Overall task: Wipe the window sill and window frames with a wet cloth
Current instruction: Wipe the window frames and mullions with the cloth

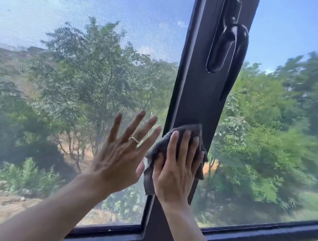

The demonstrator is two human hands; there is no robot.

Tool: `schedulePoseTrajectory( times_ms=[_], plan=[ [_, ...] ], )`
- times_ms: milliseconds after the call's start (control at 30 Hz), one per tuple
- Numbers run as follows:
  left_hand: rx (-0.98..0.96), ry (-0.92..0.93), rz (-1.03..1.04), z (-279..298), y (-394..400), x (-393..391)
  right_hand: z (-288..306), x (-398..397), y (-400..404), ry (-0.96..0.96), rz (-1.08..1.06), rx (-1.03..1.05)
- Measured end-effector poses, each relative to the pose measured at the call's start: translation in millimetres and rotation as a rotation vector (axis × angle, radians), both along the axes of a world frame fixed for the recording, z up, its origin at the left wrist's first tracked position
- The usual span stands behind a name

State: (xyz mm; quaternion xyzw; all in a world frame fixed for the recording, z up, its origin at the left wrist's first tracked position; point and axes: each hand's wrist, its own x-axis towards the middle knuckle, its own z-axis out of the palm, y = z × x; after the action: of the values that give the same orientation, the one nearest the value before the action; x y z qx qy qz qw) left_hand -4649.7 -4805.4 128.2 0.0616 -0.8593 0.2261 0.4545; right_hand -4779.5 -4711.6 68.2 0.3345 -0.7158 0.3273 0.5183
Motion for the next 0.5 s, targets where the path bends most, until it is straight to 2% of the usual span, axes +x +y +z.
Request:
schedulePoseTrajectory(
  times_ms=[67,233,400,500],
  plan=[
    [0.001,0.029,-0.024,13,-10,-2,25,0,-12,-0.039,-0.019,-0.086],
    [-0.026,0.041,-0.068,27,-23,-1,-9,18,-15,-0.179,-0.039,-0.120],
    [-0.052,0.060,-0.093,54,-29,-2,65,5,-25,-0.134,-0.091,-0.200],
    [-0.077,0.053,-0.066,70,-31,-4,57,7,-26,-0.112,-0.117,-0.224]
  ],
)
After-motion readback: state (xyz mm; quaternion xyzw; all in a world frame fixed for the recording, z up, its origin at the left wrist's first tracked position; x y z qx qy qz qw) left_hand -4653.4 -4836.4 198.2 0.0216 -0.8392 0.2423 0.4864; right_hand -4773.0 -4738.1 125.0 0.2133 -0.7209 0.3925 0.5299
